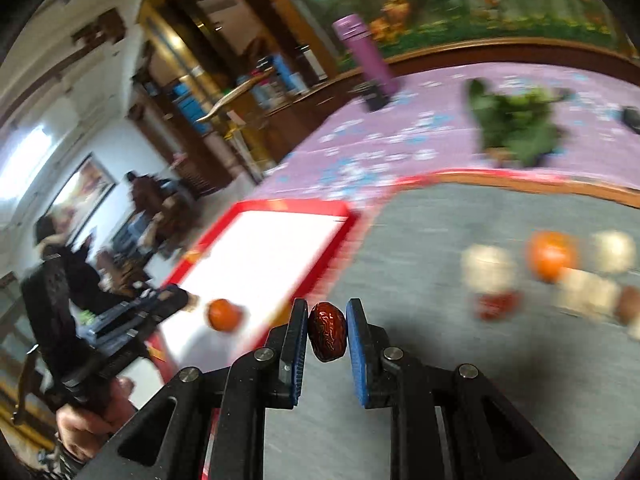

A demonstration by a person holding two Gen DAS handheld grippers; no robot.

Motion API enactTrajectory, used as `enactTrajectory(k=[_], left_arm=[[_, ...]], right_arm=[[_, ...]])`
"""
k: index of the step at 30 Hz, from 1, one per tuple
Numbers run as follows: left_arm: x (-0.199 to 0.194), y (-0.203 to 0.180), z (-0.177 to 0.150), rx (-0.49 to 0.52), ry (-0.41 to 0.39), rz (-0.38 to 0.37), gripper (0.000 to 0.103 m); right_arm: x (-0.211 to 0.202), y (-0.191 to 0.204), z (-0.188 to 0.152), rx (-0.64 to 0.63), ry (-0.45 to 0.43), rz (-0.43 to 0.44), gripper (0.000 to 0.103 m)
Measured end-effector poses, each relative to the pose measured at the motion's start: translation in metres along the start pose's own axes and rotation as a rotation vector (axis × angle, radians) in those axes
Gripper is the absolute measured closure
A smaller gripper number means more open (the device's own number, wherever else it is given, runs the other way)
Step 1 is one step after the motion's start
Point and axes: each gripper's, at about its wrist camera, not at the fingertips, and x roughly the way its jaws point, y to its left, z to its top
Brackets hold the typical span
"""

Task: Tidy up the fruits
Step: 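Carry the date with the right tool into the white tray while the left tool drops the nut there, then move both open tools back over the gray mat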

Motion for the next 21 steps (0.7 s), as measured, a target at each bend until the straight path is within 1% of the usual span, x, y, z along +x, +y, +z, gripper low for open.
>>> enactTrajectory(k=[4, 7, 12, 13, 14, 15, 16, 17, 18, 20, 21], left_arm=[[0.001, 0.023, -0.01, -0.034, 0.019, 0.033, 0.081], [0.004, 0.031, -0.014, -0.048, 0.033, 0.044, 0.081], [0.007, 0.035, -0.016, -0.061, 0.061, 0.054, 0.081], [0.007, 0.036, -0.017, -0.069, 0.061, 0.065, 0.081], [0.006, 0.036, -0.016, -0.075, 0.063, 0.071, 0.08], [0.006, 0.036, -0.016, -0.078, 0.066, 0.075, 0.078], [0.006, 0.035, -0.015, -0.079, 0.067, 0.078, 0.076], [0.004, 0.034, -0.014, -0.078, 0.066, 0.085, 0.071], [0.002, 0.033, -0.014, -0.074, 0.062, 0.091, 0.066], [-0.002, 0.029, -0.012, -0.064, 0.044, 0.105, 0.063], [-0.005, 0.026, -0.011, -0.056, 0.035, 0.108, 0.061]], right_arm=[[0.04, 0.034, 0.009, -0.011, 0.036, 0.089, 0.084], [0.066, 0.05, 0.013, -0.005, 0.06, 0.108, 0.084], [0.103, 0.046, 0.017, 0.08, 0.154, 0.127, 0.084], [0.107, 0.044, 0.019, 0.102, 0.171, 0.137, 0.081], [0.107, 0.041, 0.019, 0.12, 0.178, 0.154, 0.079], [0.107, 0.036, 0.02, 0.15, 0.179, 0.188, 0.074], [0.104, 0.034, 0.021, 0.166, 0.172, 0.203, 0.067], [0.099, 0.03, 0.023, 0.182, 0.149, 0.214, 0.065], [0.093, 0.031, 0.023, 0.183, 0.131, 0.213, 0.063], [0.08, 0.029, 0.024, 0.172, 0.095, 0.208, 0.063], [0.072, 0.026, 0.025, 0.173, 0.077, 0.205, 0.063]])
